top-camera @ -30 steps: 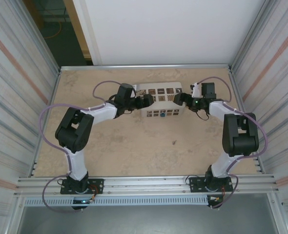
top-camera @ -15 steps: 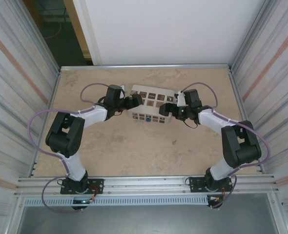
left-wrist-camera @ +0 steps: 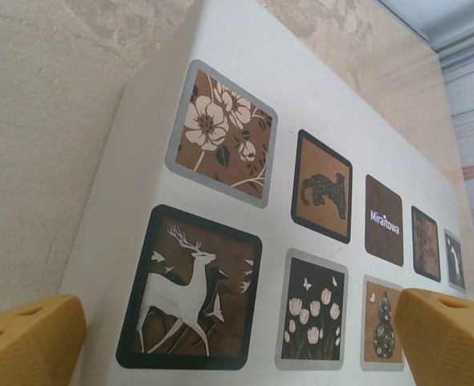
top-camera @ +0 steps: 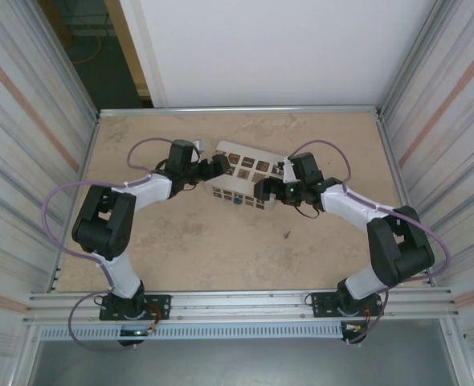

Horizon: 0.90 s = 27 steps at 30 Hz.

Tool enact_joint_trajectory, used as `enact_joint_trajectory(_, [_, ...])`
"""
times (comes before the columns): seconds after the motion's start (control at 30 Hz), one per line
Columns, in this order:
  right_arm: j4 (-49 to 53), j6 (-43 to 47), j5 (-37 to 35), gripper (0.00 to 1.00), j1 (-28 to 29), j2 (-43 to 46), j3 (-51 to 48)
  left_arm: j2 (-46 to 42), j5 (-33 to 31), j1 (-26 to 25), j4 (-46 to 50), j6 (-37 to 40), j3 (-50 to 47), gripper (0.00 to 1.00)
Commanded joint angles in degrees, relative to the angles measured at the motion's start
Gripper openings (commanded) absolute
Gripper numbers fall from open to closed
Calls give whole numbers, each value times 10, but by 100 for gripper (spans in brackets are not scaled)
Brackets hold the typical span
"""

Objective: Unlock the padlock with the key

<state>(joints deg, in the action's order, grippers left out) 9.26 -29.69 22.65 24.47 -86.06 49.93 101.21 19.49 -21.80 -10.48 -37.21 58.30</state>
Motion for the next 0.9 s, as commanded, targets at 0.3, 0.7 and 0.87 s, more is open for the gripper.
enact_joint_trajectory(0.3, [180,11,-91,95,-31,159,-27,-158,2,30,-1,28,-90,99])
enact_joint_trajectory(0.7, [170,-92,-57,64,-32,238,-162,-370,-58,29,15,23,-263,99])
enact_joint_trajectory(0.87, [121,-133,-50,53,-21,220,-199,-440,-85,28,34,15,-311,99])
